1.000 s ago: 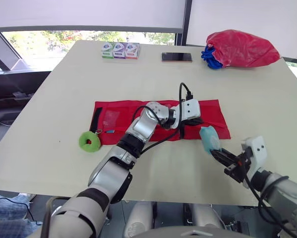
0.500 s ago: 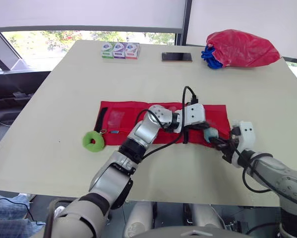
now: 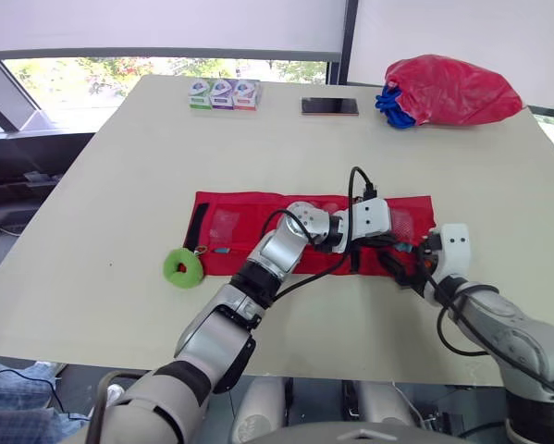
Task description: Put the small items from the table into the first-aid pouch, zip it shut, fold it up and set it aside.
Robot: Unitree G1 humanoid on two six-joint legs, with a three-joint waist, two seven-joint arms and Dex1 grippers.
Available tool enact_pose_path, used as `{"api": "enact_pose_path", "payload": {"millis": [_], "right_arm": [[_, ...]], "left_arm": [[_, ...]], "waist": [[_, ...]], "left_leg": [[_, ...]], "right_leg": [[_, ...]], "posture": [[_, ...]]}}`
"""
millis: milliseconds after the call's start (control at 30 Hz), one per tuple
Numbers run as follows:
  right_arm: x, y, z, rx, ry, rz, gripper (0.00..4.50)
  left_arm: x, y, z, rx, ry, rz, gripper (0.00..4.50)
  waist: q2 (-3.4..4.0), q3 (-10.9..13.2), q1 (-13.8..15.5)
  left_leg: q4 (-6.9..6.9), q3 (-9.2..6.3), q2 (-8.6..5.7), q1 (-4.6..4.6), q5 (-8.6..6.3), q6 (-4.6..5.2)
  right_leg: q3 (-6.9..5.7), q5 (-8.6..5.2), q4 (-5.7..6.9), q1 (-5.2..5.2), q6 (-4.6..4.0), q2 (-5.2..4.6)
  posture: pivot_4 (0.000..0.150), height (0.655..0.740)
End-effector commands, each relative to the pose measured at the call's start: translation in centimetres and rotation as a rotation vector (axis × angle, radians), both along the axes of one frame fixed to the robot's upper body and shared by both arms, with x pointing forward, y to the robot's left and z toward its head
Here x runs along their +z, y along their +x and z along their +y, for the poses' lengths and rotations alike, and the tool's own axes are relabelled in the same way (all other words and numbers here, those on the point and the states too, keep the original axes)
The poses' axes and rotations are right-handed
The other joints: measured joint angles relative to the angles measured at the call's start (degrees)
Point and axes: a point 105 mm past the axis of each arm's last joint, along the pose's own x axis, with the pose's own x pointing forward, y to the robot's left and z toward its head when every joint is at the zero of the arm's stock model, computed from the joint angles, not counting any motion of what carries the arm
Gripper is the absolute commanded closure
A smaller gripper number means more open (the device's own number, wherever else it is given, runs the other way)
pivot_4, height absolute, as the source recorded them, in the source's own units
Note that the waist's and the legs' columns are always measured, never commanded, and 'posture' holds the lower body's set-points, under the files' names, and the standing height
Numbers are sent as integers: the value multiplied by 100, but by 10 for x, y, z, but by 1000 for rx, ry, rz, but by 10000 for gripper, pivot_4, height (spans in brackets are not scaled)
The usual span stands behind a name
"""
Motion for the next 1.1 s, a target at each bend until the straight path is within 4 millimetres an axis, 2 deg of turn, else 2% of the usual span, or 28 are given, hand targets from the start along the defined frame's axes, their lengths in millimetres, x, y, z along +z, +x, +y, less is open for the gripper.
{"api": "enact_pose_path", "payload": {"millis": [33, 133, 267, 400, 467, 600, 700, 833, 900, 933, 967, 1000, 1033, 1067, 1100], "right_arm": [[23, -15, 2, 89, 7, -85, 2692], [30, -22, -9, 105, -24, -132, 2692], [29, -20, -34, 67, -41, -127, 1252], [20, -2, -67, -87, -147, -139, 1252], [11, 3, -70, -106, -153, -109, 1252], [-10, 5, -60, -73, -99, -18, 1252], [-15, 6, -58, -66, -85, 5, 8625], [-14, 7, -57, -65, -75, -3, 27292], [-14, 7, -59, -69, -67, -5, 37026], [-14, 7, -59, -71, -65, -5, 40316], [-14, 7, -61, -77, -63, -2, 45000], [-15, 7, -63, -81, -62, 1, 45000], [-16, 6, -67, -93, -66, 8, 45000], [-18, 5, -72, -110, -68, 13, 45000], [-19, 4, -77, -123, -68, 18, 45000]], "left_arm": [[17, 4, -6, -5, -53, -39, 45000], [17, 4, -7, -9, -56, -40, 45000], [20, -2, -8, -43, -78, -12, 45000], [22, -4, -8, -49, -84, -16, 45000], [23, -4, -8, -50, -86, -18, 45000], [23, -7, -9, -62, -85, -24, 45000], [28, -8, -9, -64, -114, -29, 45000], [36, -11, -8, -78, -155, -19, 45000], [41, -15, -5, -98, -180, -17, 38960], [43, -17, -4, -108, -189, -17, 36998], [46, -19, 0, -114, -202, -8, 31802], [50, -20, 4, -123, -216, -8, 26219], [54, -22, 13, -132, -224, -1, 26219], [57, -23, 23, -135, -228, 3, 19367], [58, -24, 33, -137, -227, 4, 18854]], "waist": [[3, 0, 0], [2, -1, 0], [2, 0, 0], [2, 0, 3], [2, 0, 2], [2, 0, 3], [3, -1, 3], [3, 0, 12], [3, 0, 8], [3, 0, 8], [4, -1, 5], [4, -1, 6], [4, -2, 5], [5, -2, 4], [6, -2, -1]], "left_leg": [[1, 0, 1, 0, 0, 0], [1, -1, 2, 2, 0, 0], [1, 3, 1, 2, 0, 0], [1, 4, 1, 2, 0, 0], [1, 6, 1, 2, 0, 0], [0, 4, 1, 2, 0, 0], [0, 6, 2, 2, 0, 0], [1, 5, 1, 2, 0, 0], [1, 5, 1, 1, 0, 0], [1, 5, 2, 1, 0, 0], [1, 5, 2, 1, 0, 0], [1, 6, 4, 3, 0, 0], [1, 6, 3, 3, 0, 0], [1, 6, 3, 4, 0, 0], [1, 6, 4, 4, 0, 0]], "right_leg": [[1, 0, 0, 0, 0, 2], [1, 0, 1, 0, 0, 4], [4, 0, 0, 0, 0, 4], [5, 0, 0, 0, 0, 4], [6, 0, 0, 0, 0, 5], [6, 0, 0, 0, 0, 6], [8, 0, 0, 0, -1, 6], [13, 0, -1, 0, 0, 6], [13, 0, -1, 0, 0, 6], [13, 0, -1, 0, 0, 6], [13, 0, -1, 0, 0, 6], [15, 0, 0, 0, 0, 6], [15, 0, 0, 0, 0, 6], [15, 0, 0, 0, 0, 6], [15, 0, 0, 0, 0, 6]], "posture": [[1500, 7400], [1500, 7400], [1500, 7400], [1500, 7400], [1500, 7400], [1500, 7400], [1500, 7400], [1500, 7400], [1500, 7400], [1500, 7400], [1500, 7400], [1500, 7400], [1500, 7400], [1500, 7400], [1500, 7400]]}}
